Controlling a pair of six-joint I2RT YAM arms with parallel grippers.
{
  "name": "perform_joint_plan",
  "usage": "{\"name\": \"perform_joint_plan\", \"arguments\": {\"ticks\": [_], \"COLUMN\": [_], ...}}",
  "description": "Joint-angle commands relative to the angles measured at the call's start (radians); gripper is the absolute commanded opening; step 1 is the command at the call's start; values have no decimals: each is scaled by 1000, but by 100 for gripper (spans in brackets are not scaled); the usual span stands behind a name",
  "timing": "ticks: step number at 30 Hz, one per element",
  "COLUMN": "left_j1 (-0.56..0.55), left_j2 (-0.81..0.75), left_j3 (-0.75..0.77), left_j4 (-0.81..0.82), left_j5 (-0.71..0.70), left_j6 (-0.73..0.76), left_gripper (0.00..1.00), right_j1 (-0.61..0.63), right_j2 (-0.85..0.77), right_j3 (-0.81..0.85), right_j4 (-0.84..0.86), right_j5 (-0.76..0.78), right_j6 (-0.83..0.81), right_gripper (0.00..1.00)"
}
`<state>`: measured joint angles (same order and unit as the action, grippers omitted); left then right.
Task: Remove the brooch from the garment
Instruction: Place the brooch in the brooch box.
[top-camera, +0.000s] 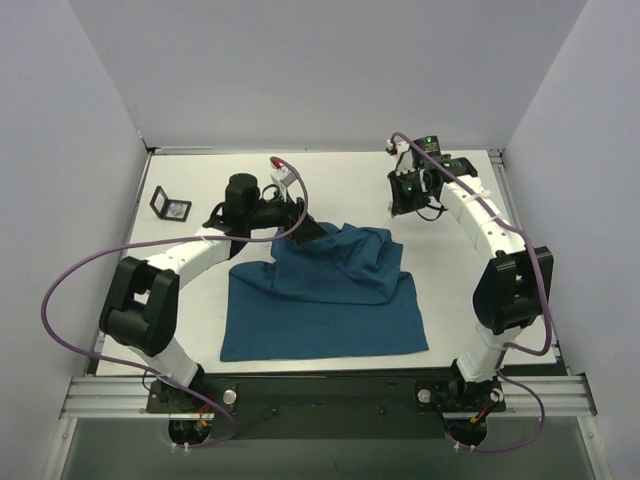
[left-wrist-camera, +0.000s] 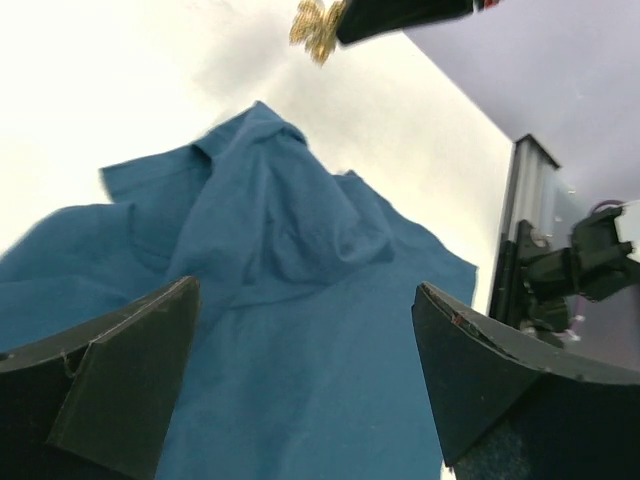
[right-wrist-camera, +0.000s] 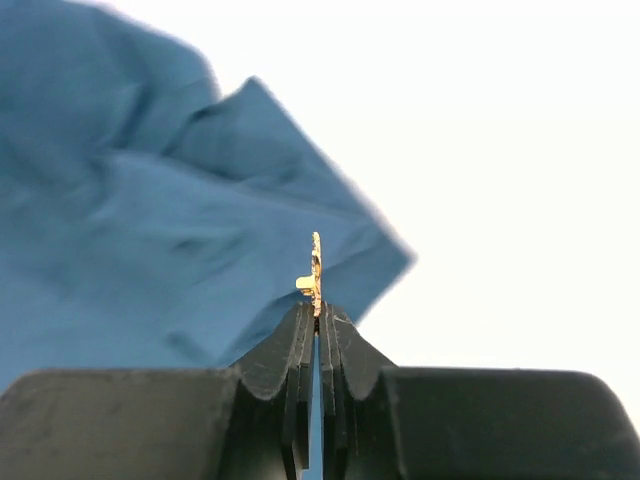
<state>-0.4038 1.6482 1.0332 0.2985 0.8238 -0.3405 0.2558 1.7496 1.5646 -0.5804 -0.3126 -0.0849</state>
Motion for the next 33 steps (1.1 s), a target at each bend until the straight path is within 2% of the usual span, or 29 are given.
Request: {"name": "perform_joint_plan", "arguments": {"ticks": [1,3,6,11,15,18,23,33], "left_j1": [32,52,120,220,229,232,240,244], "left_j2": [-76,-82,-88,-128,-188,-241,-263,-251], "left_j3": [86,114,134,119,76,30,-2,-25], "left_j4": [-168,-257,-339,-404,-444,-435,-420,-378], "left_j5": [-75,-75,-31,-17,-90,-106,-124,-121], "left_j6": [182,253,279,322,423,443,449,425], "left_gripper": [97,97,97,97,97,97,97,97], "right_j1": [-50,-76,-108,-153,-173,-184,-191,-216], "right_j2": [65,123,212,372,500,586,666,711], "right_j3": [106,175,274,429,576,659,661,571], "right_j4": [-35,-45,-53,-55,-53,-26,114,370], "right_j5": [253,338,438,521,604,645,708,710], "right_j6": [-79,-122,-174,-249,-346,-418,-528,-656], "right_gripper": [0,0,0,0,0,0,0,0]}}
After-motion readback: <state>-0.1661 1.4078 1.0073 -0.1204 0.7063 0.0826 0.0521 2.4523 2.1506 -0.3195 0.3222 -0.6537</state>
